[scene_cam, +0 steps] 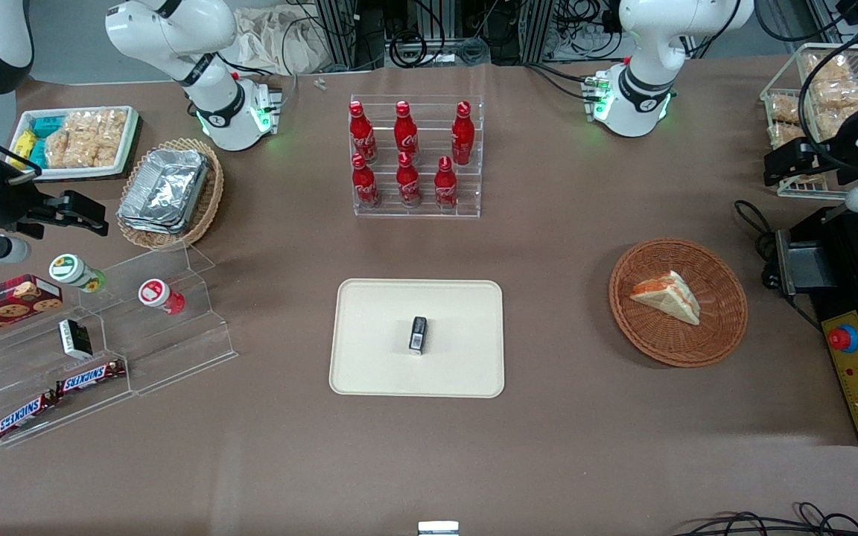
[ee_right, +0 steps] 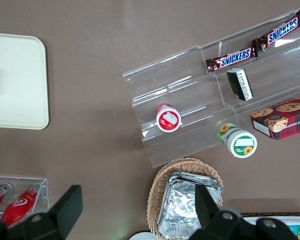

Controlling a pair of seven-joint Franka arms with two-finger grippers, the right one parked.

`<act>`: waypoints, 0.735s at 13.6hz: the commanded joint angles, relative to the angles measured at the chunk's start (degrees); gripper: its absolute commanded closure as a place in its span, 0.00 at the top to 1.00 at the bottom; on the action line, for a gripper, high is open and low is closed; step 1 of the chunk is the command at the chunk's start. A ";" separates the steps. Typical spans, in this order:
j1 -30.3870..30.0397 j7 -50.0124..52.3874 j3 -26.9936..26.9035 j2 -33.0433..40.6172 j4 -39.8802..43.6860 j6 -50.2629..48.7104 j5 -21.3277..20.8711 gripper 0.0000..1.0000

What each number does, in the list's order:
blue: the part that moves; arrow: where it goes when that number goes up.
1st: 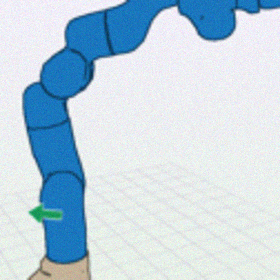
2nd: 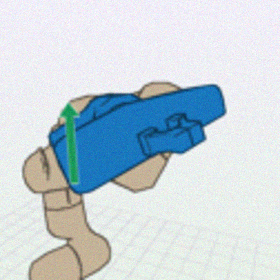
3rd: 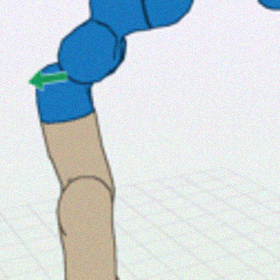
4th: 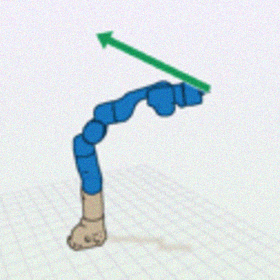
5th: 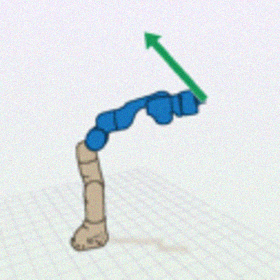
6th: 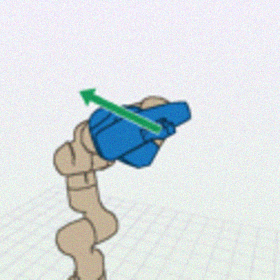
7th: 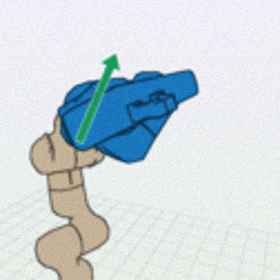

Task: Place sandwich from basket to tray
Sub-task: 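Lower the left gripper onto the wrapped sandwich in the basket and grasp it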

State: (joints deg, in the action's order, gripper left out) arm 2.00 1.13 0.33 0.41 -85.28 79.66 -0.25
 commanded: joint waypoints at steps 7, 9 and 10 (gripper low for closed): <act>-0.59 22.29 -1.29 -2.35 -3.73 2.58 -0.90 1.00; -0.69 31.52 -1.38 -1.64 -12.32 10.55 -0.81 1.00; -0.69 37.74 -1.38 -1.73 -16.54 15.73 -0.89 1.00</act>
State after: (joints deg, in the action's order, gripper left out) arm 1.53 29.87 -1.22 -2.46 -93.91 88.39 -0.82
